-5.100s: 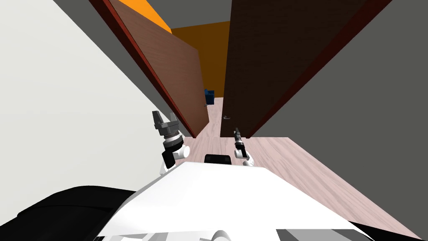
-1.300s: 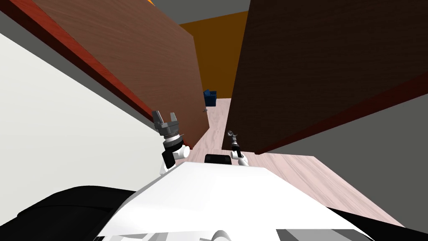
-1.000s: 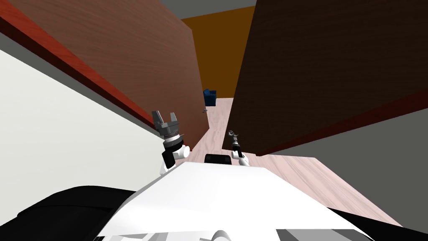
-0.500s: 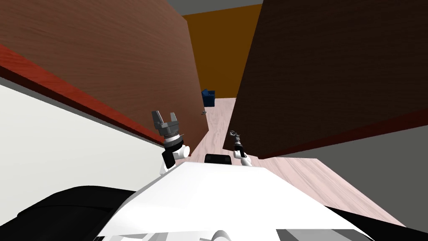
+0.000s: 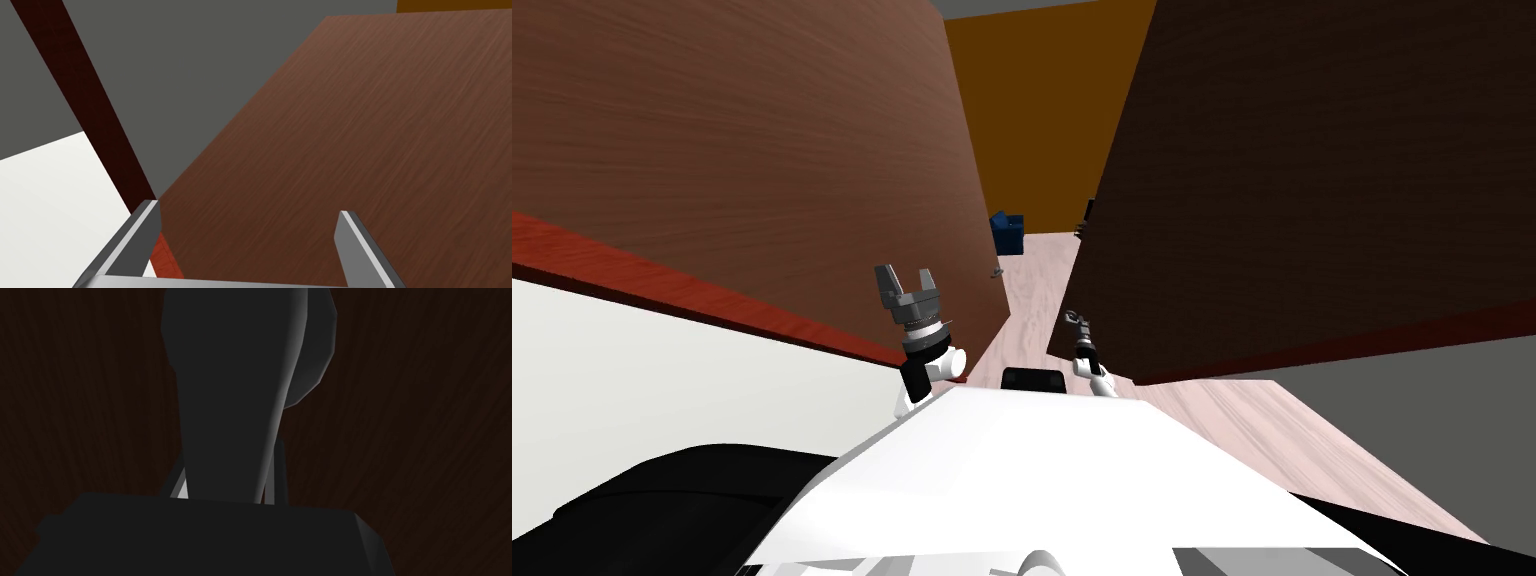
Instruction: Push the door open
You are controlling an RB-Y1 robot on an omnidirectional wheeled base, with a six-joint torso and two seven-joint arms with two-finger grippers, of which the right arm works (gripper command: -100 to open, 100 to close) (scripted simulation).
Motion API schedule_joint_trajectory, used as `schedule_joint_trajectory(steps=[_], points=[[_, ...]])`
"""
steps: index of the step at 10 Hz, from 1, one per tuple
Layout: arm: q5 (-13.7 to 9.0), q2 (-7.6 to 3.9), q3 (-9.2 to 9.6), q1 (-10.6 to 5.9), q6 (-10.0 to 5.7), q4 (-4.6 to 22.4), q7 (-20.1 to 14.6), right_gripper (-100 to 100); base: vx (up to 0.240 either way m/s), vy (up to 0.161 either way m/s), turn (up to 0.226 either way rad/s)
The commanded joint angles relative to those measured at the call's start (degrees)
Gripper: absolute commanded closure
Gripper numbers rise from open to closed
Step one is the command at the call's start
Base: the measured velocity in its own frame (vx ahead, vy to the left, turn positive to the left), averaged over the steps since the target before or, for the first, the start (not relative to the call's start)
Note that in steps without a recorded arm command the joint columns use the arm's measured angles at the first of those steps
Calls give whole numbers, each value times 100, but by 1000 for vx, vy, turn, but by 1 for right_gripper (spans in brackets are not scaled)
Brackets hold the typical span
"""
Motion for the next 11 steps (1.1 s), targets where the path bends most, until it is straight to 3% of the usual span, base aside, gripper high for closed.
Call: schedule_joint_trajectory(steps=[1, 6, 7, 11], points=[[-77, -78, -159, 2, -70, 18, 31, 100, 96, 36, -62], [-271, -3, -515, -20, -63, 25, 167, 100, 200, 88, -102], [-271, -3, -515, -20, -63, 25, 167, 100, 108, 27, -27], [-403, 151, -757, -35, -57, 29, 259, 100, 178, 62, -79]])
